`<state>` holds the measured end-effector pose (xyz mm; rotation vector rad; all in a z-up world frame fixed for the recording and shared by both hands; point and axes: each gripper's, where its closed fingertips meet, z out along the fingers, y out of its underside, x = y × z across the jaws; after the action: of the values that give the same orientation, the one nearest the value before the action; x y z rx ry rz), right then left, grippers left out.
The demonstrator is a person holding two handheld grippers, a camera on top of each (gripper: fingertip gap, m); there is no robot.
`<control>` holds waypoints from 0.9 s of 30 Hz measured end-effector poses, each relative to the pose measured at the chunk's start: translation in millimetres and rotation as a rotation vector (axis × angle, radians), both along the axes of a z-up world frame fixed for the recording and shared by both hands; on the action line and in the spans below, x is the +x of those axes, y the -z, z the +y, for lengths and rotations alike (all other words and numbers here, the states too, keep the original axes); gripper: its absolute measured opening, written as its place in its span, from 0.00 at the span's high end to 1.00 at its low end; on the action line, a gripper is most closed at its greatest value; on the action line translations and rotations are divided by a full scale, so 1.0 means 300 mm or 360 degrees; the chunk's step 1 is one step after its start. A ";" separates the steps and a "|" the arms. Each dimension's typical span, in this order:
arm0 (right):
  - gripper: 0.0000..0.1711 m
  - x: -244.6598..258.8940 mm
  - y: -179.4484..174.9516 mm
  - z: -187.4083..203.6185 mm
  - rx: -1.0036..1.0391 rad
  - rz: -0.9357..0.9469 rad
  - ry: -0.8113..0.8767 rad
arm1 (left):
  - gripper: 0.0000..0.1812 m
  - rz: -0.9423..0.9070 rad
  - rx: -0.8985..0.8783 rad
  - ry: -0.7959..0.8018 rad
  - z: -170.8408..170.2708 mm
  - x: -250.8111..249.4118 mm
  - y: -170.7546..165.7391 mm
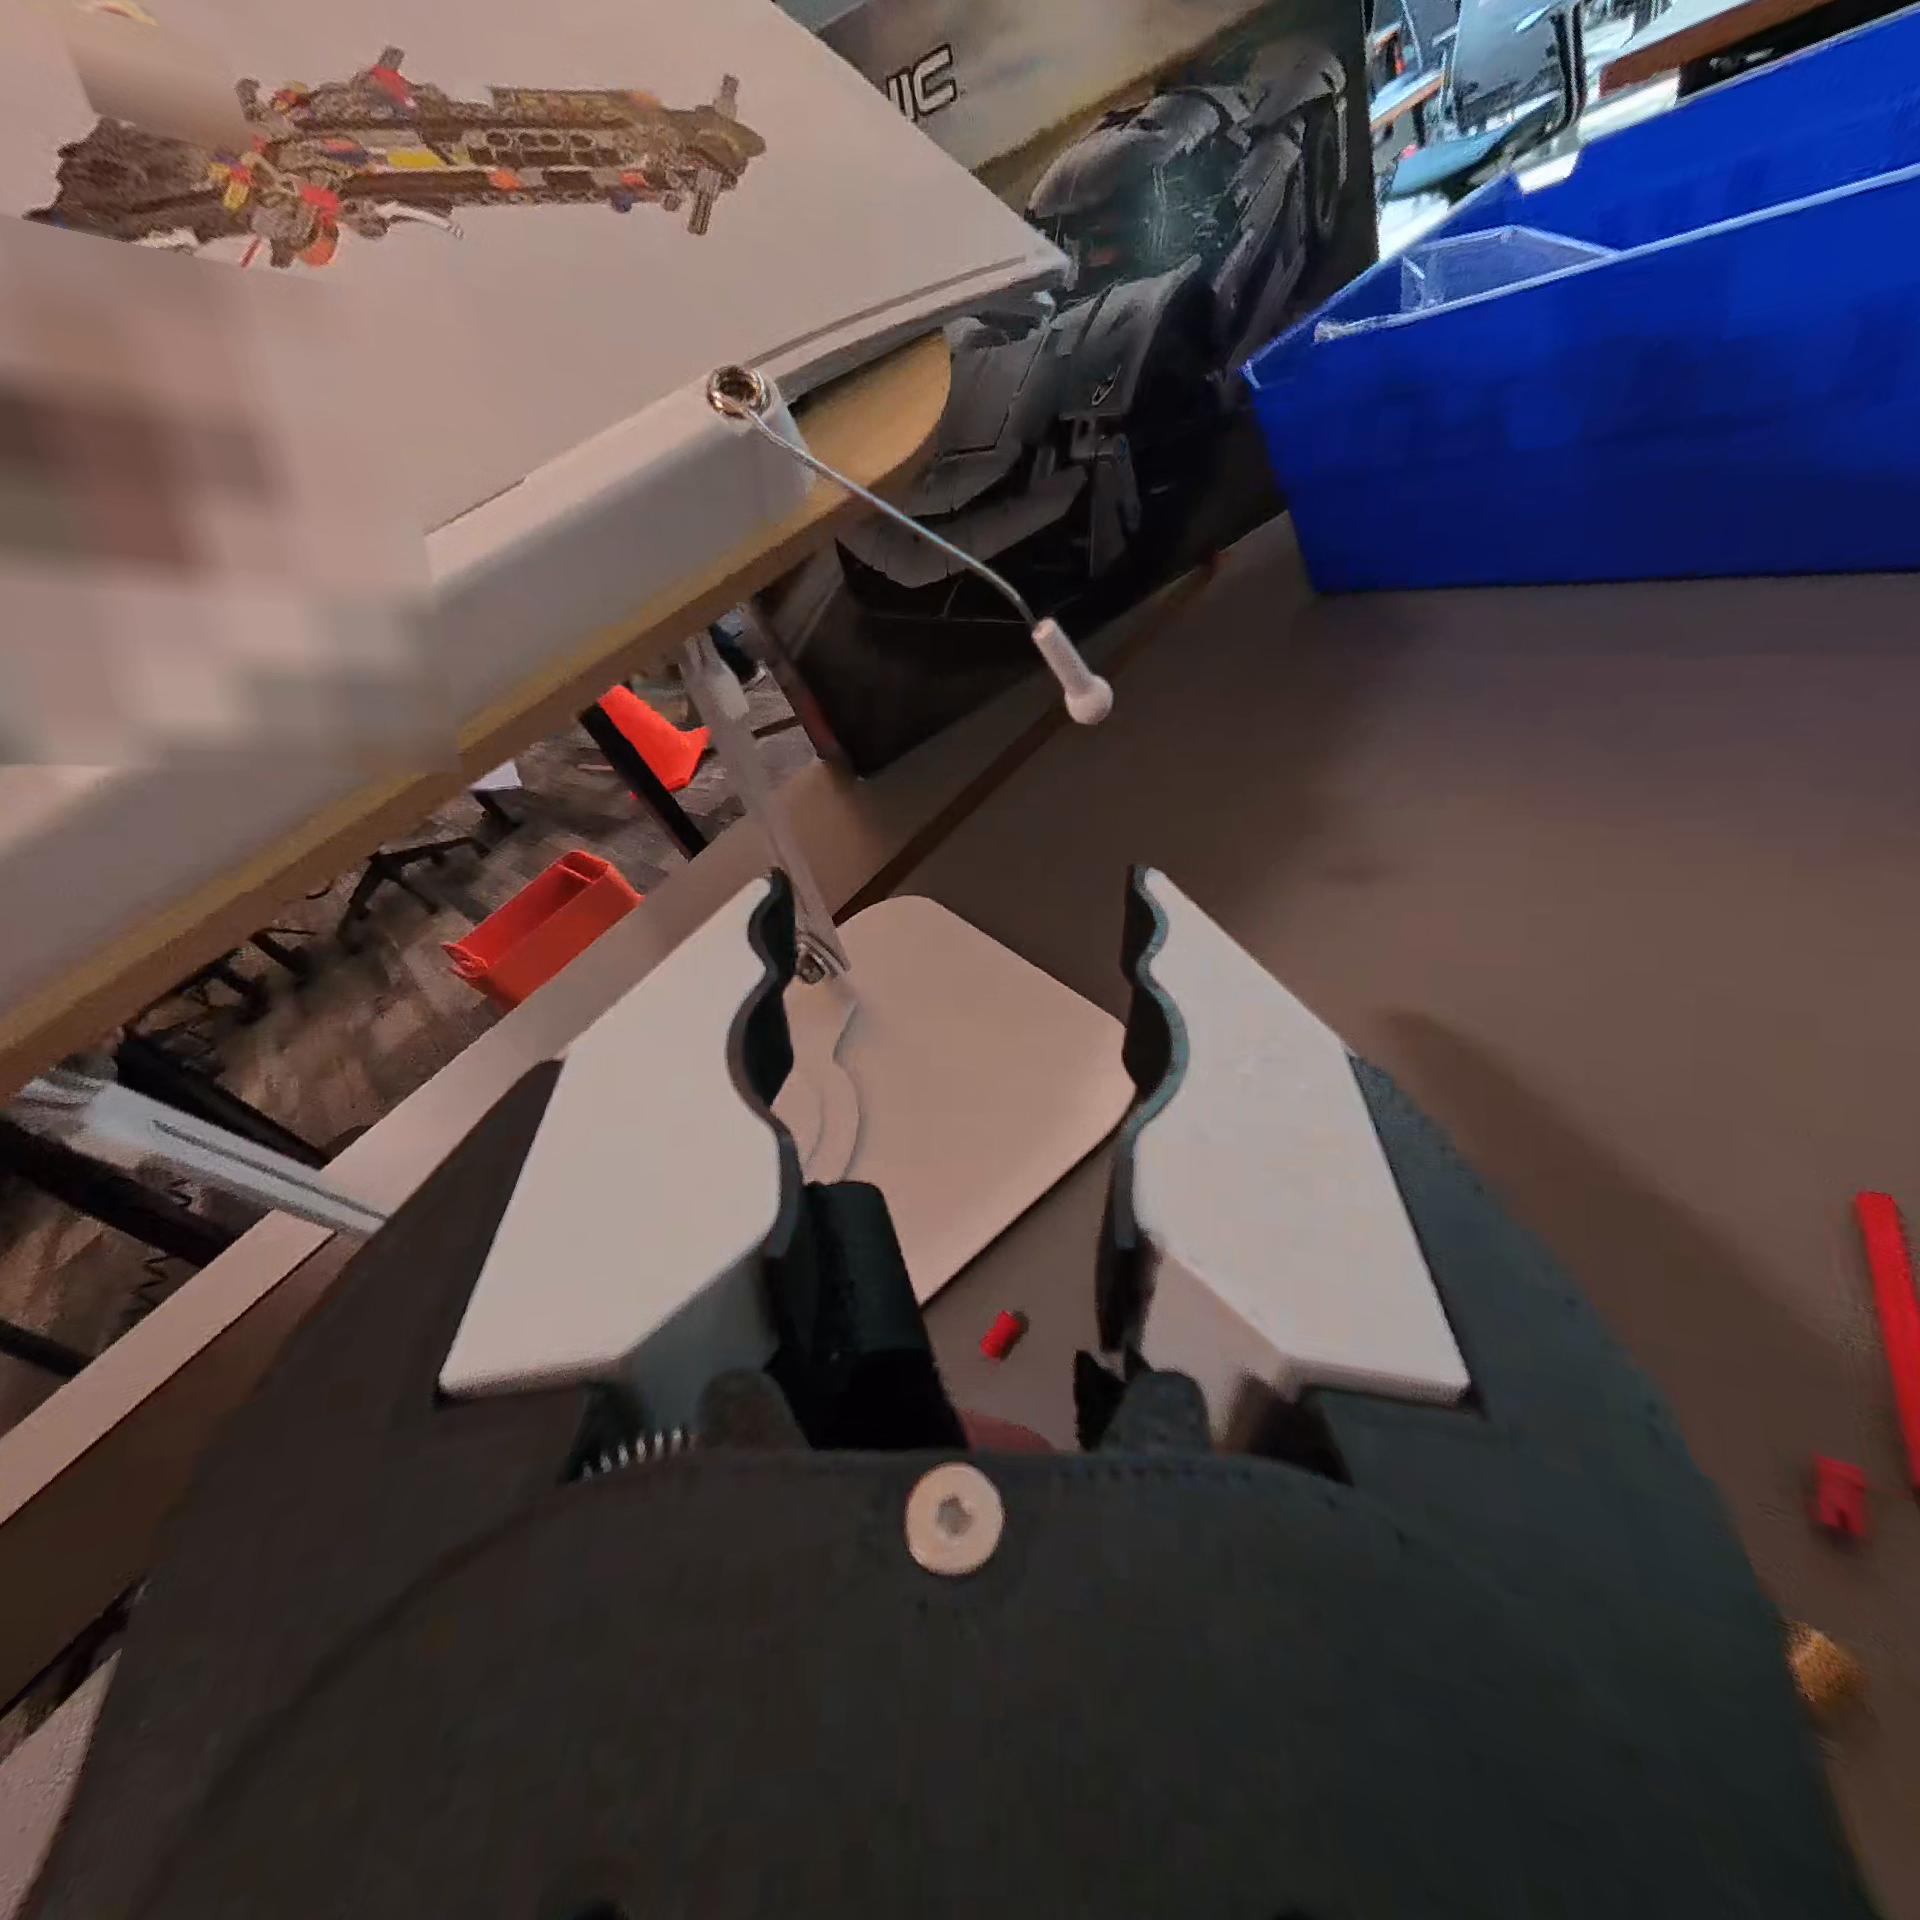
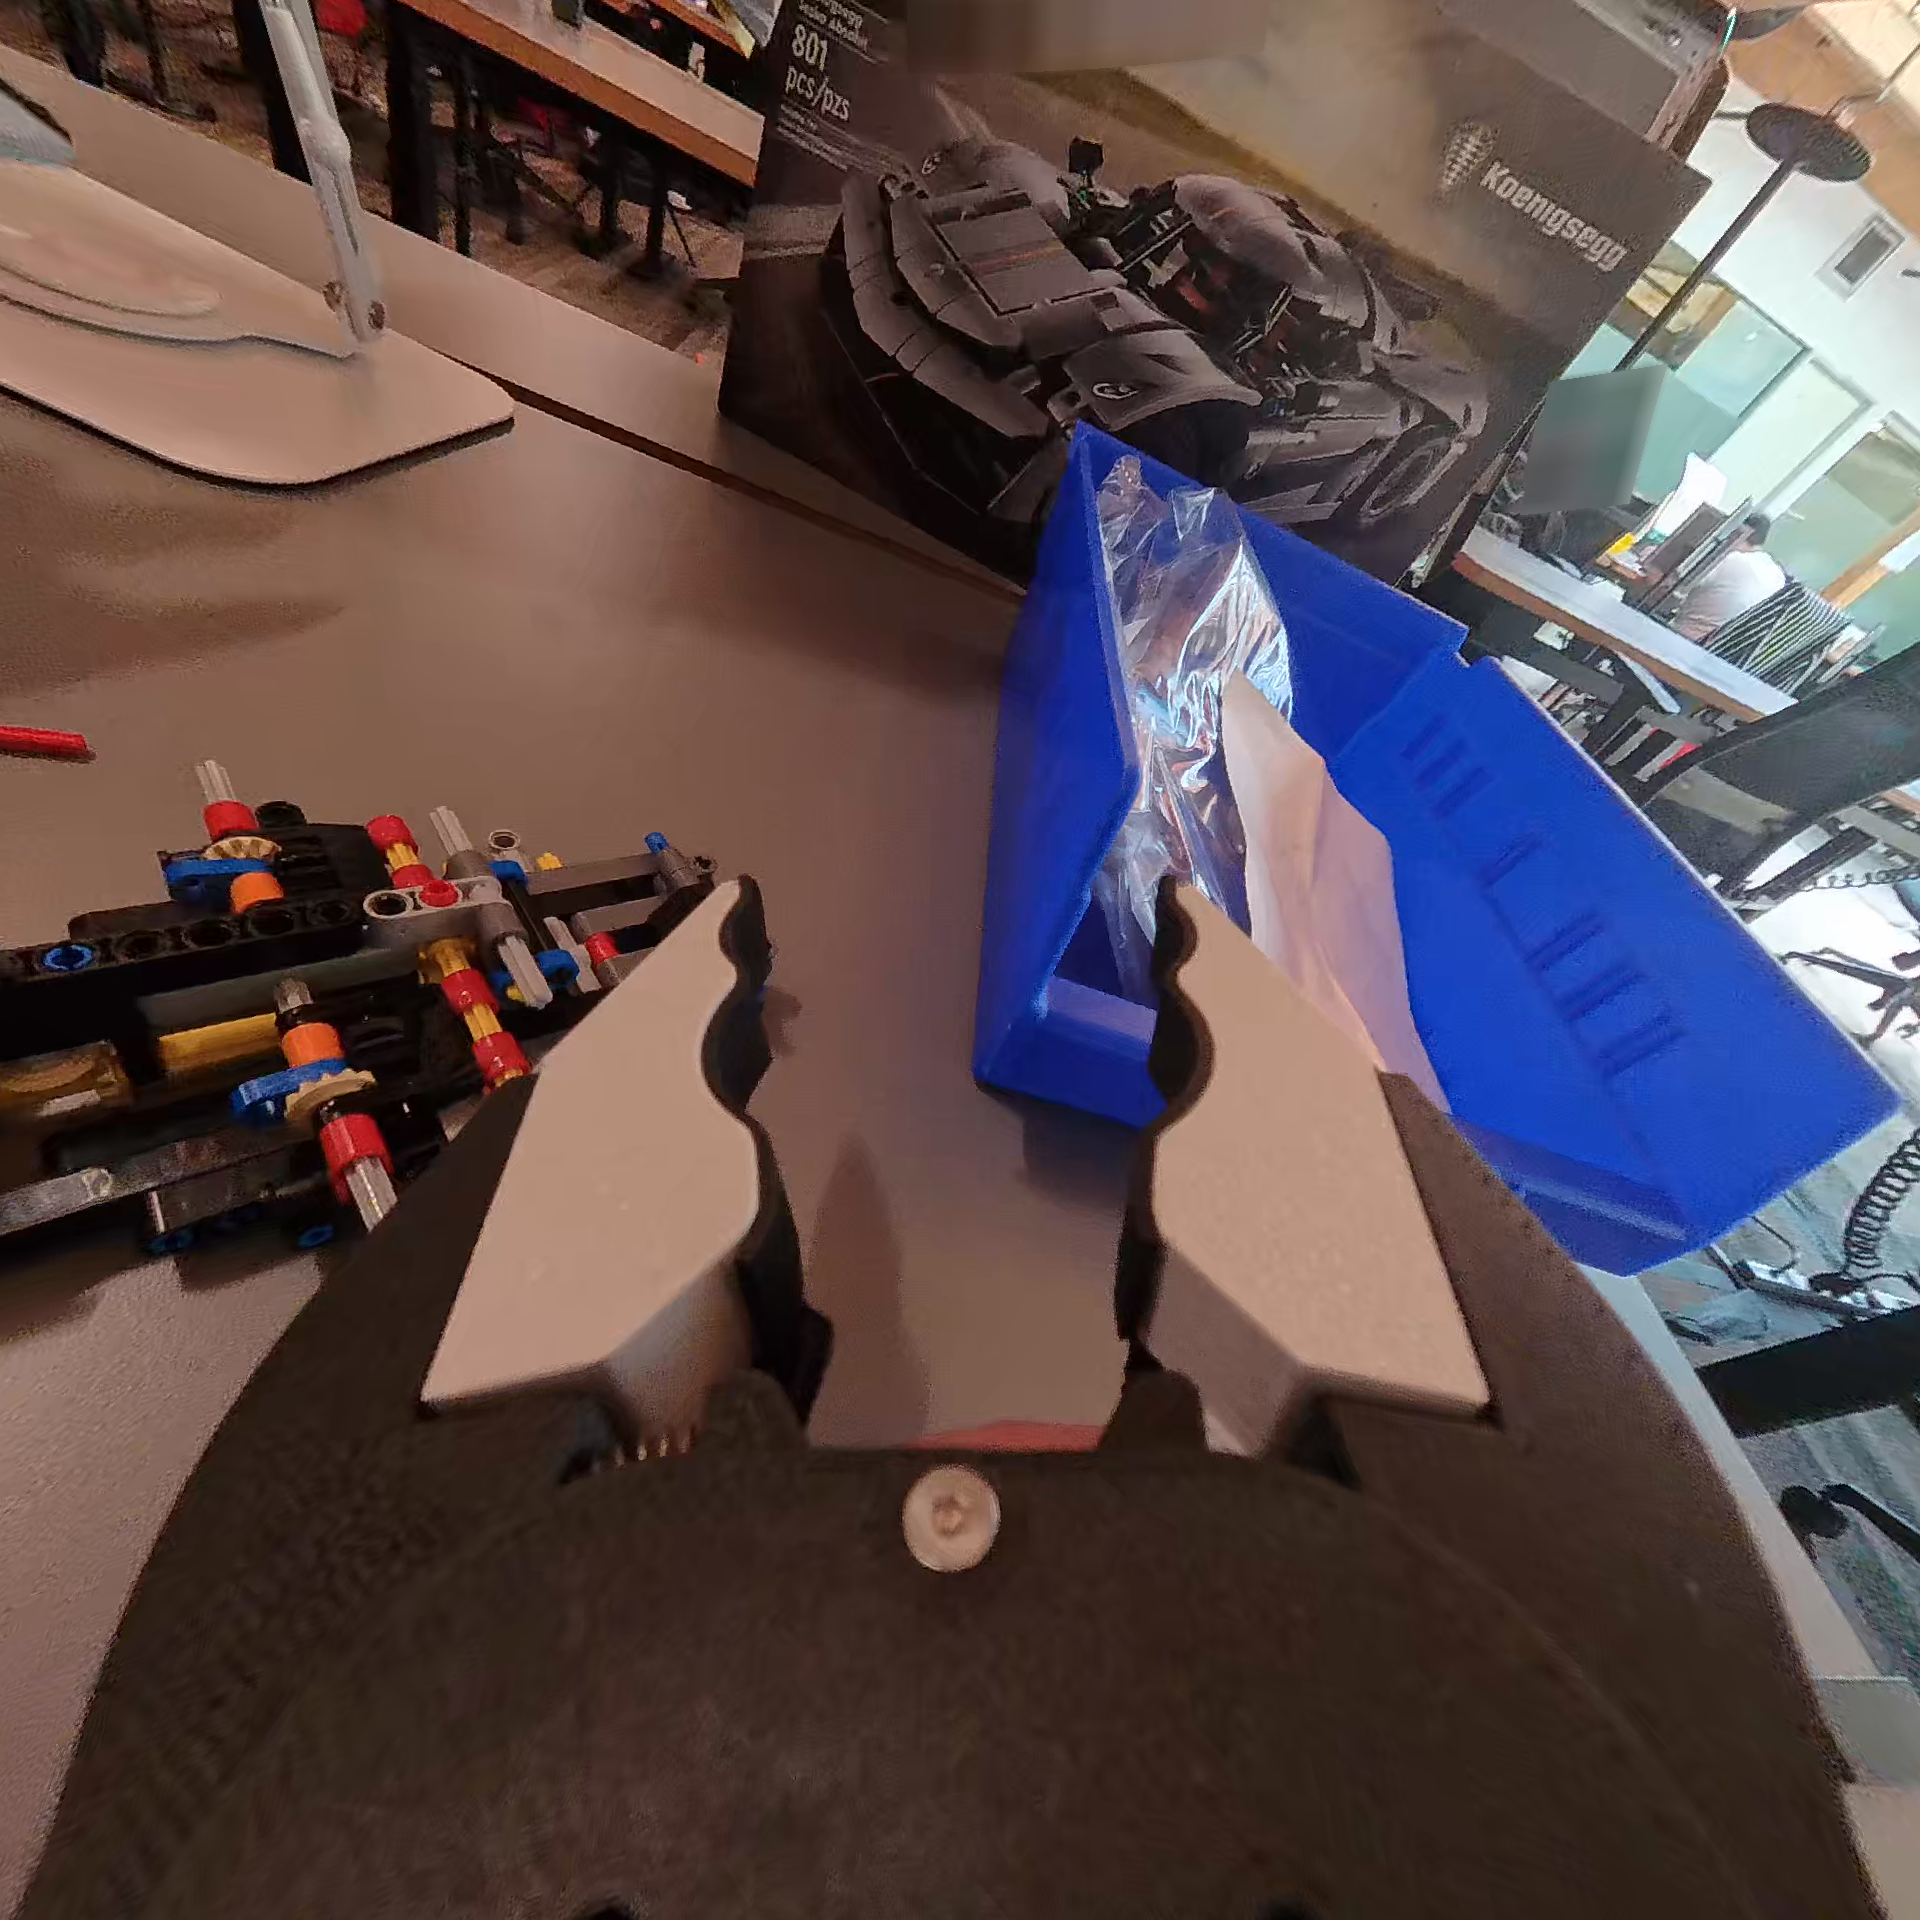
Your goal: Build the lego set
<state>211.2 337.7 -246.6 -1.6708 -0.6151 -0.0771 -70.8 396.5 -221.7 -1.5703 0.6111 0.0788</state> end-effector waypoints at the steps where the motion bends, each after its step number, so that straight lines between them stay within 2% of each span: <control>1: 0.58 -0.001 0.002 0.001 0.0005 -0.0021 0.0007 | 0.66 -0.0016 0.0027 0.0009 0.001 -0.002 -0.014; 5: 0.58 -0.003 0.006 0.003 0.0030 -0.0085 0.0022 | 0.67 -0.0090 -0.0009 0.0011 0.007 -0.018 0.006; 27: 0.61 0.014 0.011 0.011 0.0057 -0.0154 0.0062 | 0.68 -0.0053 0.0070 -0.0026 0.014 -0.020 -0.004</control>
<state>215.5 341.2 -249.8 -1.6516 -0.6506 -0.1968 -76.8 400.6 -220.4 -1.5315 0.5669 0.0777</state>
